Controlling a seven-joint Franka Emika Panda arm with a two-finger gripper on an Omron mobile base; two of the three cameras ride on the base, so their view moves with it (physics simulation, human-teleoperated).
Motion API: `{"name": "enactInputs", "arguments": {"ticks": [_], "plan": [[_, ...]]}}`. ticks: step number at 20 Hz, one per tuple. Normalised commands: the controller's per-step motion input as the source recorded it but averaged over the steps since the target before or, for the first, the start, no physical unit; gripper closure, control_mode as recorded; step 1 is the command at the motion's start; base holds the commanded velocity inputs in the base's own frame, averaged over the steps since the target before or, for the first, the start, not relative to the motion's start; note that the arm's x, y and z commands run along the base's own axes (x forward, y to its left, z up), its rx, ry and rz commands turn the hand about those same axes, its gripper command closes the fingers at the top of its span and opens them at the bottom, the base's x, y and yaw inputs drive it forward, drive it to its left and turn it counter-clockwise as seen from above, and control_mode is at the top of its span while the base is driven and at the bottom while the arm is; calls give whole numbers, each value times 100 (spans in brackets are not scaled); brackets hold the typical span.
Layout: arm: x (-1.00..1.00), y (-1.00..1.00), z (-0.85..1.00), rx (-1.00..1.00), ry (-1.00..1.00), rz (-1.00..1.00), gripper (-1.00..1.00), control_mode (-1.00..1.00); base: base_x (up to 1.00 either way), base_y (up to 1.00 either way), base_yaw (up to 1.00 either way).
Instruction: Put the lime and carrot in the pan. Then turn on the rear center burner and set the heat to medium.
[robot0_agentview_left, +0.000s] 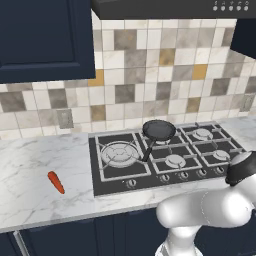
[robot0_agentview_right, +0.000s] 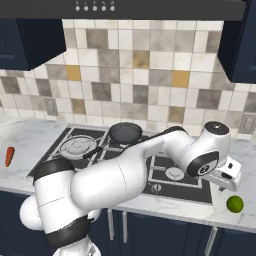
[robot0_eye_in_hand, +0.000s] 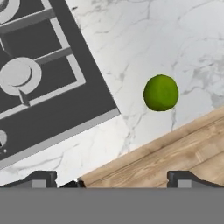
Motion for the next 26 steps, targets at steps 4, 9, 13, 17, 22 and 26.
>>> {"name": "enactInputs", "arguments": {"ticks": [4, 9, 13, 17, 22, 26], "plan": [[27, -11, -28, 0, 9, 0, -100, -100, 0, 0, 0], [16, -42, -13, 0, 2, 0, -100, -100, 0, 0, 0], [0, -25, -14, 0, 0, 0, -100, -100, 0, 0, 0], [0, -12, -18, 0, 0, 0, -100, -100, 0, 0, 0], [6, -6, -33, 0, 2, 0, -100, -100, 0, 0, 0], [7, -4, -26, 0, 2, 0, -100, -100, 0, 0, 0]]}}
